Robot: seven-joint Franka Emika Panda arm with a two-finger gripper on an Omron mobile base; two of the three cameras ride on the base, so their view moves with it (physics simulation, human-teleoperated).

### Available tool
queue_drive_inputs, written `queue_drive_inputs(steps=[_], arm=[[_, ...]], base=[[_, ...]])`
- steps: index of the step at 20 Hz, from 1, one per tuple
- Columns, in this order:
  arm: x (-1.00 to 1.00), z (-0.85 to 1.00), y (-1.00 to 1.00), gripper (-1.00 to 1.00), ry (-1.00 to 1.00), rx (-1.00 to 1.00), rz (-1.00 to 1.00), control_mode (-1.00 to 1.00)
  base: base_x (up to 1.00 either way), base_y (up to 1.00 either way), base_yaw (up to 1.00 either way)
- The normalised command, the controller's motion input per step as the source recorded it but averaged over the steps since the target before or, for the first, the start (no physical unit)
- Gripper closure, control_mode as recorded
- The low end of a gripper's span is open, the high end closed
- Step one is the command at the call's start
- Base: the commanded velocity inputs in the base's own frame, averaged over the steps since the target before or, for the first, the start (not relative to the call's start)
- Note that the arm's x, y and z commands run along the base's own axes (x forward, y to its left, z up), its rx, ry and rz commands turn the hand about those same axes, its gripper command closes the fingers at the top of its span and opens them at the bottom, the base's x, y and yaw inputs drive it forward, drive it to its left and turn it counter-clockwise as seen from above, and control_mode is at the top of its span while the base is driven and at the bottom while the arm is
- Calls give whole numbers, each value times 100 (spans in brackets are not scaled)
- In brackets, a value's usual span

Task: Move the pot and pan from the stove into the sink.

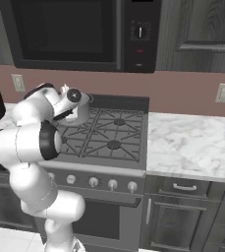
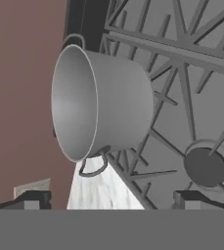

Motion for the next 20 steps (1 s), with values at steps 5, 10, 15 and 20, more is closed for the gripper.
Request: queue_drive_inputs(steps=[5,10,15,20], arm=[[28,-11,8,-100,0,-1,-1,-100],[22,-11,7,-100,0,-1,0,-100],[22,-13,6,-100,2,-1,0,-100],[27,-13,6,-100,1,-1,0,-100]], base=[[0,0,0],[0,0,0],[0,0,0],[0,0,0]])
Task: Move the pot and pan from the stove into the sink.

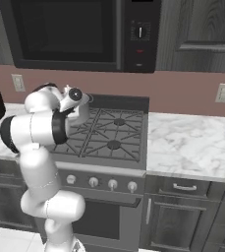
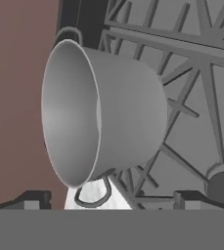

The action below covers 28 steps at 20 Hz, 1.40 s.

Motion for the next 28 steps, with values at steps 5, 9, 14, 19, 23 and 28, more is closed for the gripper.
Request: queue_drive_inputs(steps=[5,9,14,19,23,28], arm=[[29,-13,7,-100,0,-2,0,-100],[29,-16,8,-100,0,-2,0,-100],[30,-23,10,-100,0,-3,0,-100],[33,-19,10,-100,0,-3,-1,-100],[34,-14,7,-100,0,-2,-1,-100],[31,-12,5,-100,0,-2,-1,-100]], base=[[0,0,0],[0,0,0],[0,0,0],[0,0,0],[0,0,0],[0,0,0]])
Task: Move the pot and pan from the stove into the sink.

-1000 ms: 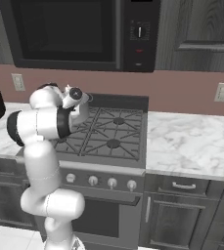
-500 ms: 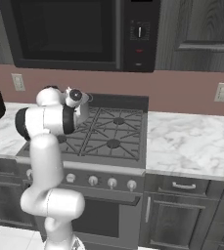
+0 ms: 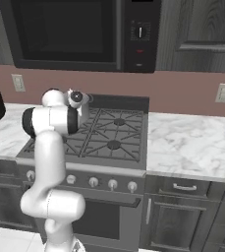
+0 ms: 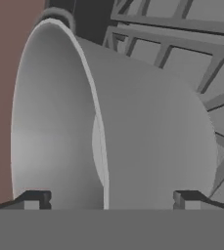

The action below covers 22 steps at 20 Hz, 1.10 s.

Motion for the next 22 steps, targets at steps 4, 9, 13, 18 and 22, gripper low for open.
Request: queue_drive_inputs(steps=[4,9,13,18,22], arm=[[26,-10,3,-100,1,-1,-1,-100],[20,-7,2,100,1,-1,0,-100],[1,0,0,100,2,0,0,-100],[0,0,0,100,0,0,0,-100],[-11,4,-1,100,0,1,-1,-100]], base=[[0,0,0],[0,0,0],[0,0,0],[0,0,0],[0,0,0]])
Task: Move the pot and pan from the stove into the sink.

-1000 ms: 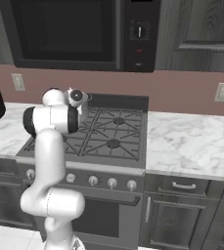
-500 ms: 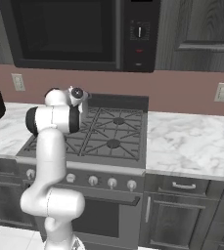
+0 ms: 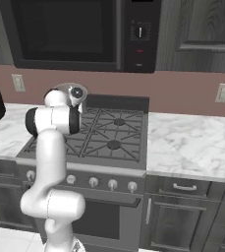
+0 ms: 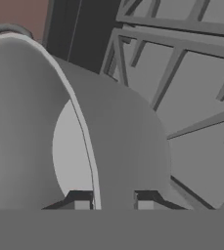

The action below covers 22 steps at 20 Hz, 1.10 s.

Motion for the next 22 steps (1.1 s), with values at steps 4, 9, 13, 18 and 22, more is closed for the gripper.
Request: queue_drive_inputs(steps=[4,9,13,18,22], arm=[[-31,32,-7,100,1,8,-3,-100],[-33,56,-8,100,7,9,-3,-100],[-42,50,-12,100,9,7,-3,-100],[-70,47,-18,100,8,7,-3,-100],[-73,61,-15,100,6,8,-2,-100]], base=[[0,0,0],[0,0,0],[0,0,0],[0,0,0],[0,0,0]])
